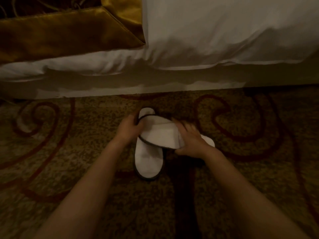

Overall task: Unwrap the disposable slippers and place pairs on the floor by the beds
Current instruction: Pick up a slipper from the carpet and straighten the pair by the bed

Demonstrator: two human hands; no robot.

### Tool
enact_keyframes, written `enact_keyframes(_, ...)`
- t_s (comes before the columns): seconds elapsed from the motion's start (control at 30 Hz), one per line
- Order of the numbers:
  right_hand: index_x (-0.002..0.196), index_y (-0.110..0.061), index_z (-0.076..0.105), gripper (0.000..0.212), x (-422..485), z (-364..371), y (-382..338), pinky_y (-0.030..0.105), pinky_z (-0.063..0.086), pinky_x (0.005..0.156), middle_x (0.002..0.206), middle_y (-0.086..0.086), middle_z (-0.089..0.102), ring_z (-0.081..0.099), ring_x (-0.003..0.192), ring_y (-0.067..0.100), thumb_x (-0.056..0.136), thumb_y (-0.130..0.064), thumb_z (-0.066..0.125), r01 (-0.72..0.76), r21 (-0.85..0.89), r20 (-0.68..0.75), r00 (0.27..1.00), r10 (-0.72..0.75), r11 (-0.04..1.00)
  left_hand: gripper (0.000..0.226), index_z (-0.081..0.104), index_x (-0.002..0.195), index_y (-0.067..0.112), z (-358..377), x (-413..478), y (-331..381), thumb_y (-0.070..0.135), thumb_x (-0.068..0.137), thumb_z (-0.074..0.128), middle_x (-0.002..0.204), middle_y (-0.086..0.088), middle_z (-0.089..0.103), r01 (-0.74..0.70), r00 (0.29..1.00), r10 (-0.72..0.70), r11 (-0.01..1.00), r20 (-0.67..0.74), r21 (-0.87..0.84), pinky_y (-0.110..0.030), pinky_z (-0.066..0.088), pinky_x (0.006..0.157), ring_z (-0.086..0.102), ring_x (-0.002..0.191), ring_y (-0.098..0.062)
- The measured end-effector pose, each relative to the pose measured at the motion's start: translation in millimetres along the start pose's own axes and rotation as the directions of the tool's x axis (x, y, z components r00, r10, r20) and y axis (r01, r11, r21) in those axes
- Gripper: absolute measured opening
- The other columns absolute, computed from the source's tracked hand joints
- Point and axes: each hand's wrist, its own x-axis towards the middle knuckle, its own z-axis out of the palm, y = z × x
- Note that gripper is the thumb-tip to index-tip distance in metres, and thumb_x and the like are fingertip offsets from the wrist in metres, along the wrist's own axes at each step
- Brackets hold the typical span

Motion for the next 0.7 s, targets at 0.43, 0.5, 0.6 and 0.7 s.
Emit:
enact_keyframes(0.43, 0.148, -0.012, 0.007, 0.074, -1.4, -5.1, -3.9, 0.041, 0.015, 0.118, 0.155, 0.016, 0.014, 0.016, 0.141, 0.034, 0.088, -0.018, 0.052, -0.344, 0.059, -0.163, 0.923, 0.349, 0.937, 0.043, 0.045, 0.138, 0.016, 51.2, -36.9, 24.9, 0.007, 0.096, 0.043, 0.144, -0.011, 0.045, 0.259, 0.947, -0.321, 0.770, -0.004, -0.583, -0.036, 0.043, 0.105, 0.048, 0.126, -0.028)
enact_keyframes(0.5, 0.139, -0.003, 0.031, 0.051, 2.2, -1.9, -7.3, 0.036, 0.036, 0.104, 0.140, 0.018, 0.041, 0.043, 0.123, 0.033, 0.093, -0.018, 0.045, -0.502, 0.454, -0.099, 0.793, 0.601, 0.736, 0.048, 0.037, 0.143, 0.019, 70.5, -49.4, 31.0, 0.008, 0.096, 0.041, 0.146, -0.008, 0.042, 0.286, 0.933, -0.360, 0.732, 0.005, -0.618, -0.037, 0.040, 0.108, 0.045, 0.128, -0.026)
enact_keyframes(0.6, 0.132, 0.001, 0.044, 0.039, 6.2, 6.5, -6.2, 0.032, 0.045, 0.088, 0.130, 0.018, 0.052, 0.053, 0.106, 0.029, 0.096, -0.012, 0.037, -0.468, 0.794, 0.054, 0.691, 0.721, 0.389, 0.054, 0.030, 0.146, 0.019, 92.9, -69.6, 33.1, 0.008, 0.095, 0.045, 0.148, -0.006, 0.040, 0.291, 0.945, -0.321, 0.761, 0.053, -0.580, -0.036, 0.035, 0.112, 0.041, 0.132, -0.024)
enact_keyframes(0.7, 0.135, -0.001, 0.039, 0.041, 2.4, 14.3, -0.9, 0.037, 0.041, 0.100, 0.137, 0.018, 0.047, 0.049, 0.119, 0.034, 0.096, -0.012, 0.035, -0.510, 0.737, 0.012, 0.666, 0.746, 0.444, 0.058, 0.030, 0.145, 0.017, 109.3, -81.0, 31.5, 0.005, 0.092, 0.050, 0.147, -0.007, 0.042, 0.294, 0.956, -0.264, 0.847, 0.130, -0.444, -0.039, 0.036, 0.112, 0.042, 0.132, -0.024)
